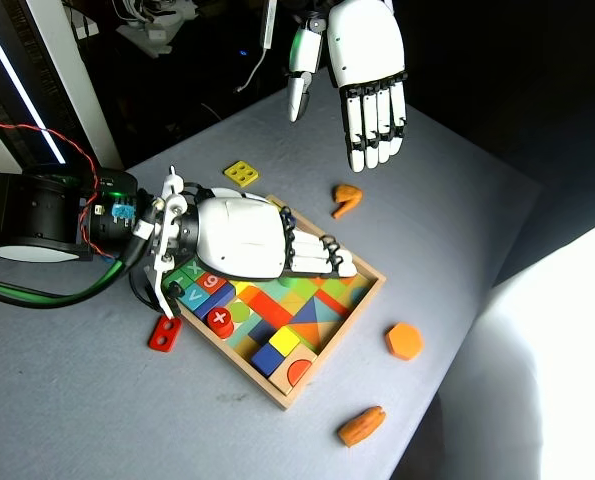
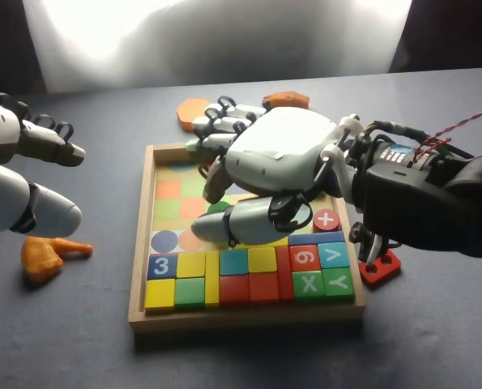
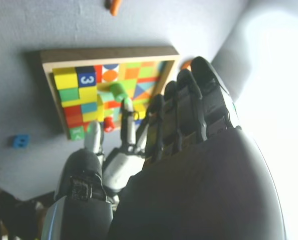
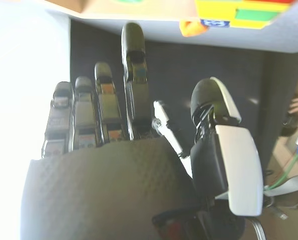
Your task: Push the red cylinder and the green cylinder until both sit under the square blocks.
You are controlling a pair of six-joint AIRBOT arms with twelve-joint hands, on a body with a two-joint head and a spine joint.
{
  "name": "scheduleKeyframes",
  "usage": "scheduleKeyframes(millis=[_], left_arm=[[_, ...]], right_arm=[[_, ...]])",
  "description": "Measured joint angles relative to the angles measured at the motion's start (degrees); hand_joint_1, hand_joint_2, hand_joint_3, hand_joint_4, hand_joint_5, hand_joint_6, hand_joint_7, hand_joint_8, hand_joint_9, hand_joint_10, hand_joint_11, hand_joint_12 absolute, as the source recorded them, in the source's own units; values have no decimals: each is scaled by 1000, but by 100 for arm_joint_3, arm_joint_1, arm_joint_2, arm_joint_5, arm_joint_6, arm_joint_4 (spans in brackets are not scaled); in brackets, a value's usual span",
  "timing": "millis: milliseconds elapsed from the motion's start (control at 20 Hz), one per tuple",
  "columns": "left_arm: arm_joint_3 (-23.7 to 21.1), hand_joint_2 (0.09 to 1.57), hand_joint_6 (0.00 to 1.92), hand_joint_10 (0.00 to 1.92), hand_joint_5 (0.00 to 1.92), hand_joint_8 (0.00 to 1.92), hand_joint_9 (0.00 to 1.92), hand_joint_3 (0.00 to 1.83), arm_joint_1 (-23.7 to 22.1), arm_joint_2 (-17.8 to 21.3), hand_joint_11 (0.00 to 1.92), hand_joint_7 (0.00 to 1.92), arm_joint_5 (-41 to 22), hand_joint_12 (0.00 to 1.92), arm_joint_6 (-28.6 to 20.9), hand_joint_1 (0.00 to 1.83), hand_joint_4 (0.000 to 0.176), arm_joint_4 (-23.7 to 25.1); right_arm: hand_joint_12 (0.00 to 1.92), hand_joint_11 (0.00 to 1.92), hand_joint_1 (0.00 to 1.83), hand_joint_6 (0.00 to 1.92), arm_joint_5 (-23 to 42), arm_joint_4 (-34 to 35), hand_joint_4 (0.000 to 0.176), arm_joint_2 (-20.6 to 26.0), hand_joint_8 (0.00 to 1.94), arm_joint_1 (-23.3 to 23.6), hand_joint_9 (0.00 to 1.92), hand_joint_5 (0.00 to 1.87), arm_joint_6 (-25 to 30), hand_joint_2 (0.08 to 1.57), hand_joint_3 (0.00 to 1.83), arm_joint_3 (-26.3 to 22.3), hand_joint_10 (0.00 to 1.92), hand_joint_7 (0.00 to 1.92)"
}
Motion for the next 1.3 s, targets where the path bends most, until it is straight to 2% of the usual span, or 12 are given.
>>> scheduleKeyframes(millis=[900, 1100, 1300], left_arm=[[0, 1276, 2, 0, 147, 2, 171, 2, 0, -2, 0, 175, 2, 508, 0, 59, 0, 7], [0, 1272, 1, 2, 154, 1, 189, 0, 0, 0, 0, 186, 7, 569, 0, 14, 0, 24], [0, 1268, 6, 2, 165, 2, 191, 0, 0, 0, 0, 186, 2, 575, -2, 63, 0, 2]], right_arm=[[0, 0, 9, 126, -103, 42, 0, -24, 4, -68, 42, 760, -9, 1237, 2, -9, 27, 194], [0, 0, 2, 135, -66, -15, 0, -24, 6, -107, 48, 754, -7, 1236, 1, -48, 31, 202], [0, 0, 6, 145, -17, -24, 0, -22, 4, -138, 48, 757, -4, 1238, 2, -63, 33, 200]])
